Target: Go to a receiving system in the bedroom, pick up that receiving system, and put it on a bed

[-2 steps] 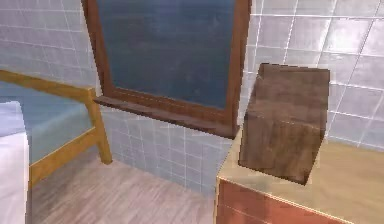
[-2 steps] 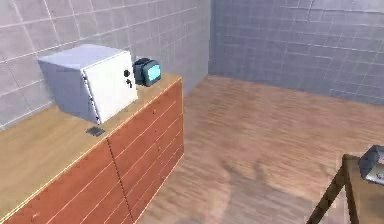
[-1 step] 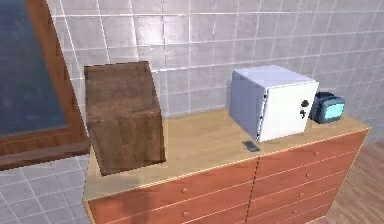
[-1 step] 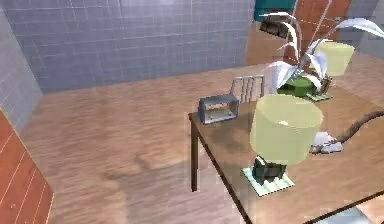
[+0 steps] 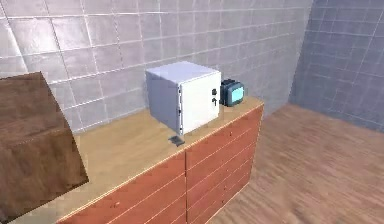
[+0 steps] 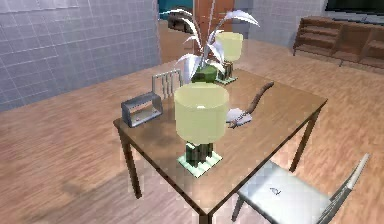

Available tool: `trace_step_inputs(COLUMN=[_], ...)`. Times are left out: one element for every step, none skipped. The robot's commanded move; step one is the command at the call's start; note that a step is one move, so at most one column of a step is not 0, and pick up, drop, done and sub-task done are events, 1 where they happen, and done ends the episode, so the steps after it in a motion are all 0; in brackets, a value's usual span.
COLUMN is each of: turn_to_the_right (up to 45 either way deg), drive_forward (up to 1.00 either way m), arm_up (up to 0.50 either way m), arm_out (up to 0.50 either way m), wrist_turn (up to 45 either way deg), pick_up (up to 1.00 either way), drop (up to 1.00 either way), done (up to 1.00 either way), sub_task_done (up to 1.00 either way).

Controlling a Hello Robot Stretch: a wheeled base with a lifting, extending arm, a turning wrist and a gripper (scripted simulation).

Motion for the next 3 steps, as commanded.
trace_step_inputs(turn_to_the_right=[0.0,45.0,6.0], drive_forward=[0.2,0.0,0.0], arm_up=[0.0,0.0,0.0], arm_out=[0.0,0.0,0.0], wrist_turn=[0.0,0.0,0.0], pick_up=[0.0,0.0,0.0], drop=[0.0,0.0,0.0], done=[0.0,0.0,0.0], sub_task_done=[0.0,0.0,0.0])
